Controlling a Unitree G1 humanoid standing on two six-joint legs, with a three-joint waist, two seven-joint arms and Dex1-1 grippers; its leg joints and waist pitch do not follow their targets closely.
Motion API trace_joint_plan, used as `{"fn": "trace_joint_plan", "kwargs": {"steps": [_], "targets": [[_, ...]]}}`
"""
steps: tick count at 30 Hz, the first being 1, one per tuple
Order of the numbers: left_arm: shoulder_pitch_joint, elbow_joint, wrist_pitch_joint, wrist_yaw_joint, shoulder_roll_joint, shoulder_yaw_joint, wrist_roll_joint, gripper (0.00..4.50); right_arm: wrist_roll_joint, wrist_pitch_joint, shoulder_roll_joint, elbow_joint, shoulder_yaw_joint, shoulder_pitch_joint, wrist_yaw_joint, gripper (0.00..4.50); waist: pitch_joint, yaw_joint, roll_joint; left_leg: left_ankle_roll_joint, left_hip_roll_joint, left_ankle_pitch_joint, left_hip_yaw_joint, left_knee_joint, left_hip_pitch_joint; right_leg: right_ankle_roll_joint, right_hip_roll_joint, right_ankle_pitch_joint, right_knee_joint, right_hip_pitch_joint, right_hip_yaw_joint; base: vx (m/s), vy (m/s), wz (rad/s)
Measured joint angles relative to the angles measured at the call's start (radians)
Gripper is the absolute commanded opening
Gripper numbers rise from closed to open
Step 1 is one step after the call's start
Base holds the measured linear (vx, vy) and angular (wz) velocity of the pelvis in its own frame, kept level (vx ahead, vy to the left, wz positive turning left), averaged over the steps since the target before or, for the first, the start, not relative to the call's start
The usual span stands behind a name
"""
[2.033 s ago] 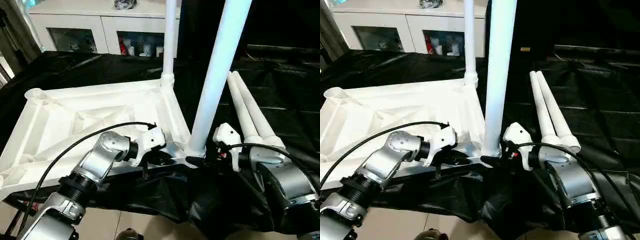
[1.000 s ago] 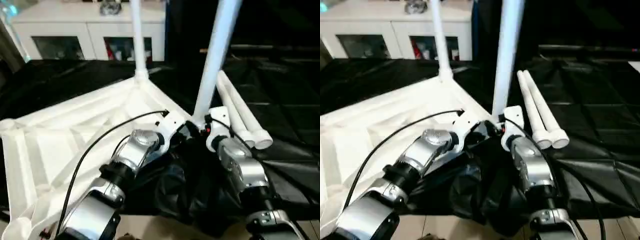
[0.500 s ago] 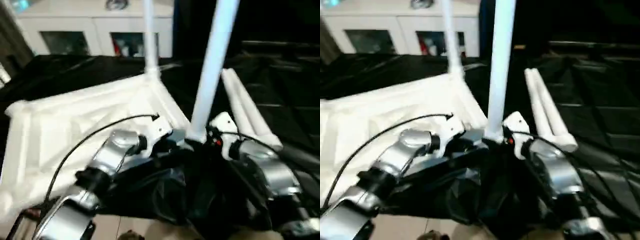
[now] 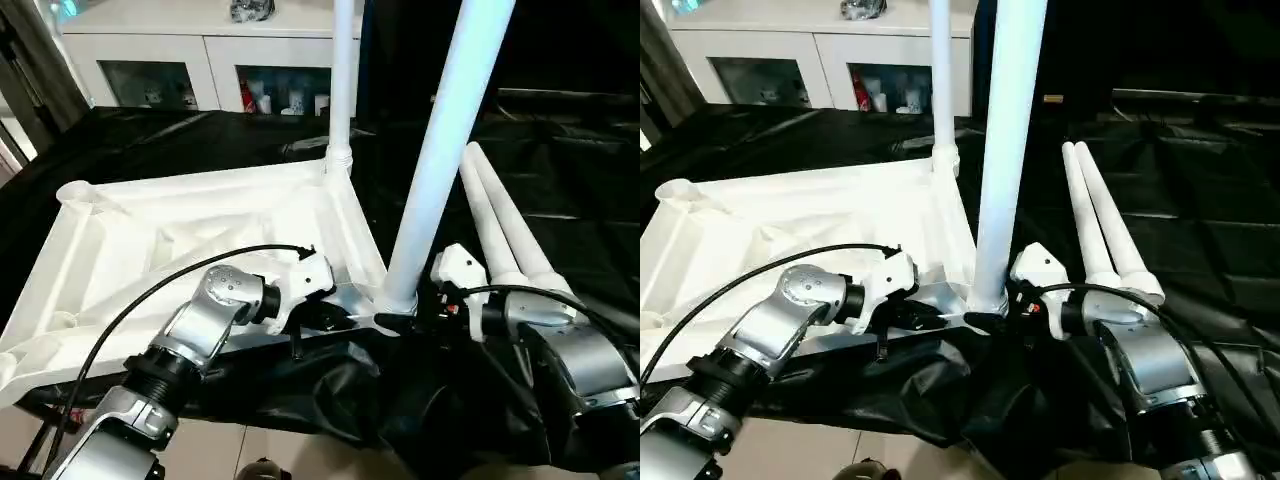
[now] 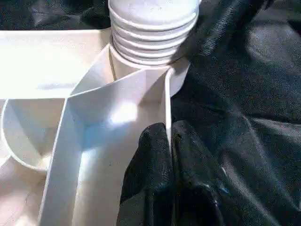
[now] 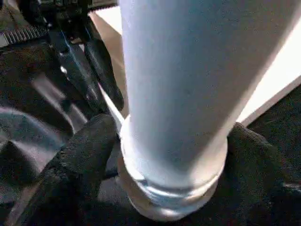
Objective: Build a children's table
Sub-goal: Rotate leg to tighten
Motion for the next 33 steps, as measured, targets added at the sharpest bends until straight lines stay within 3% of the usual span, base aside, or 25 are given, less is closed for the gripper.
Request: {"fn": "trace_joint_plan", "kwargs": {"steps": [7,11,15,20,21,24,27,28,33], "targets": [[0.002,-0.007,0.005,-0.008,0.004,0.000,0.000,0.00,0.006,0.009,0.005,-0.002,-0.003,0.001,-0.001,2.76,0.000,0.003,0.000,0.000,0.000,0.000,0.000,-0.001,0.000,0.000,0.000,0.000,0.001,0.000,0.000,0.000,0.000,0.00],[0.001,-0.003,0.005,0.016,-0.004,-0.001,0.004,0.00,0.004,0.017,0.015,-0.002,-0.005,0.005,-0.029,2.74,0.000,0.002,0.000,0.000,0.000,0.000,0.000,0.000,0.000,0.000,0.000,0.000,0.001,0.000,0.000,0.000,0.000,0.00],[-0.026,0.050,0.010,0.134,-0.058,0.013,0.038,0.00,-0.040,0.028,0.120,0.028,-0.032,0.004,-0.215,2.72,-0.001,-0.007,-0.001,0.000,0.000,0.000,0.000,0.001,0.003,0.000,0.000,0.000,0.000,0.003,0.000,0.000,0.000,0.00],[-0.078,0.138,0.061,0.334,-0.170,0.044,0.078,0.00,-0.056,0.054,0.299,0.135,-0.126,-0.049,-0.512,2.72,-0.001,-0.029,-0.002,0.000,-0.001,0.000,0.000,0.003,0.004,0.001,-0.001,0.000,-0.003,0.006,0.000,0.000,0.000,0.00],[-0.101,0.165,0.084,0.390,-0.203,0.050,0.084,0.00,-0.059,0.059,0.336,0.172,-0.148,-0.080,-0.587,2.72,-0.001,-0.039,-0.002,0.000,-0.001,0.000,0.000,0.004,0.004,0.001,-0.001,0.000,-0.003,0.006,0.000,0.000,0.000,0.00],[-0.137,0.217,0.120,0.489,-0.269,0.065,0.088,0.00,-0.066,0.055,0.388,0.241,-0.178,-0.133,-0.710,2.72,-0.001,-0.049,-0.001,0.000,-0.001,0.000,0.000,0.003,0.004,0.001,-0.001,0.000,-0.006,0.007,0.000,0.000,0.000,0.00],[-0.144,0.227,0.121,0.498,-0.276,0.068,0.088,0.00,-0.068,0.046,0.402,0.253,-0.189,-0.140,-0.726,2.72,-0.002,-0.048,-0.002,0.000,-0.001,0.000,0.000,0.001,0.004,0.001,-0.001,0.000,-0.007,0.007,-0.001,0.000,0.000,0.00],[-0.144,0.227,0.119,0.496,-0.275,0.070,0.088,0.00,-0.068,0.045,0.405,0.253,-0.192,-0.140,-0.726,3.28,-0.002,-0.046,-0.002,0.000,-0.001,0.000,0.000,0.000,0.004,0.001,-0.001,0.000,-0.006,0.007,-0.001,0.000,0.000,0.00],[-0.144,0.229,0.099,0.459,-0.256,0.075,0.088,0.00,-0.057,0.027,0.420,0.253,-0.203,-0.141,-0.700,3.71,-0.002,-0.049,-0.002,0.000,-0.001,0.000,0.000,-0.002,0.004,0.001,-0.001,0.000,-0.002,0.004,0.000,0.000,0.000,0.00]]}}
